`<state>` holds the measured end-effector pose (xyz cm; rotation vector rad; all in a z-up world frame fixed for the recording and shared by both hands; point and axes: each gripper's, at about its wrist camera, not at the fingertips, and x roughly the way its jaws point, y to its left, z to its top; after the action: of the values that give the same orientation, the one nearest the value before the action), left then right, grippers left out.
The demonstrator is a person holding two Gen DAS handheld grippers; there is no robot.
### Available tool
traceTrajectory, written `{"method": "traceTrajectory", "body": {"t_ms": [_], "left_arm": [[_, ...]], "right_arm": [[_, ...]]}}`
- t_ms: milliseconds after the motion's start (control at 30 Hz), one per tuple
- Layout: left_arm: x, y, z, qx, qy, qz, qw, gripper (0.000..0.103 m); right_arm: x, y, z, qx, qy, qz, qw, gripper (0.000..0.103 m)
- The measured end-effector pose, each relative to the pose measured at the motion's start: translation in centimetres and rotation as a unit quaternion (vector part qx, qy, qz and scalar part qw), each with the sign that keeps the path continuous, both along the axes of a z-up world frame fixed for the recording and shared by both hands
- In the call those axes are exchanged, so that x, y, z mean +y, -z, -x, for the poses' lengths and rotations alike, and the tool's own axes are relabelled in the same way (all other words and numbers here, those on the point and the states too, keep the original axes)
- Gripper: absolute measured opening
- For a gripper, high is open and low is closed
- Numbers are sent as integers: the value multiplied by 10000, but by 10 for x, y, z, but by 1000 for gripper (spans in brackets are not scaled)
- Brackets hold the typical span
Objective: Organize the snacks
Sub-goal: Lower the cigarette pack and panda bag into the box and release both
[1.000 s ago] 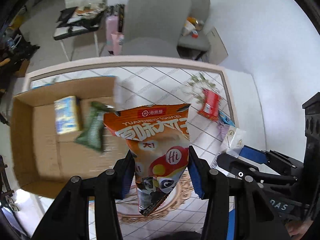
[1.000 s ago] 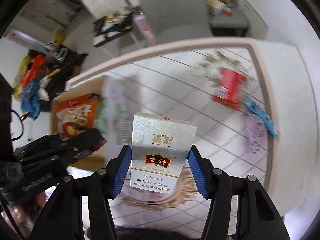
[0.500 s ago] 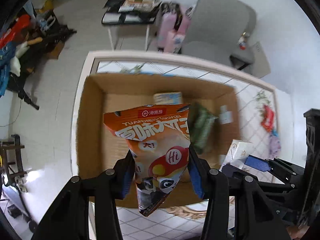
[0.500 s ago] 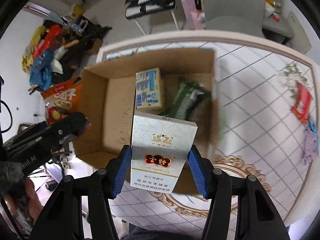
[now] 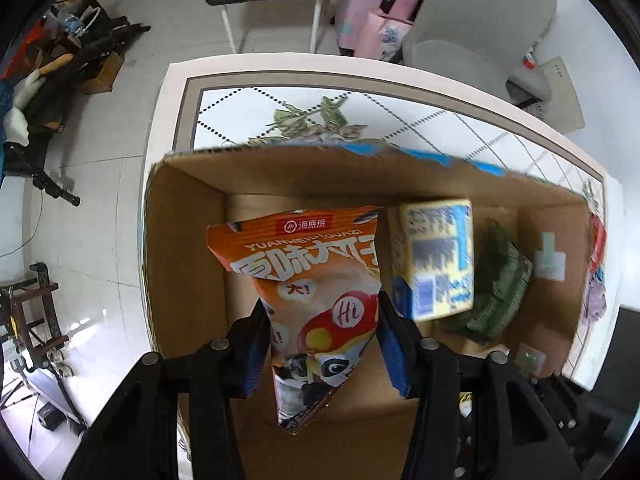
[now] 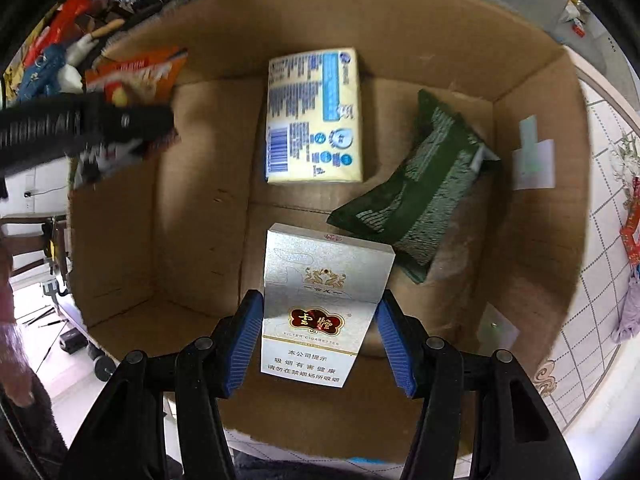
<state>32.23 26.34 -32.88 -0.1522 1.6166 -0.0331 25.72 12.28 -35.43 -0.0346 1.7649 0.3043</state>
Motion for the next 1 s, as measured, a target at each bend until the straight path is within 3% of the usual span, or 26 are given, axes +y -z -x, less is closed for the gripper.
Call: {"method": "traceTrajectory", "body": {"t_ms": [167, 233, 300, 500, 733, 1000], "left_arm": [[2, 6, -12, 98, -37, 1, 9999, 50], [3, 4, -15, 80, -13, -32, 10000, 59], [4, 2, -17, 12, -5, -90, 10000, 77], [6, -7, -6, -23, -11, -102, 9999, 98], [1, -33, 41, -338, -53, -145, 9993, 99], [-15, -80, 102, -837, -47, -68, 9965, 99]], "right_arm": [[0, 9, -4, 69, 177, 36, 9998, 61], [-1, 10, -8, 95, 214, 55, 9997, 61], [-4, 9, -9, 79, 272, 89, 9996, 65], [-15, -4, -7, -79, 482, 137, 9987, 93], [-29, -21, 6, -389, 592, 213, 9973, 95], [-53, -72, 43, -1019, 568, 280, 9928, 95]]}}
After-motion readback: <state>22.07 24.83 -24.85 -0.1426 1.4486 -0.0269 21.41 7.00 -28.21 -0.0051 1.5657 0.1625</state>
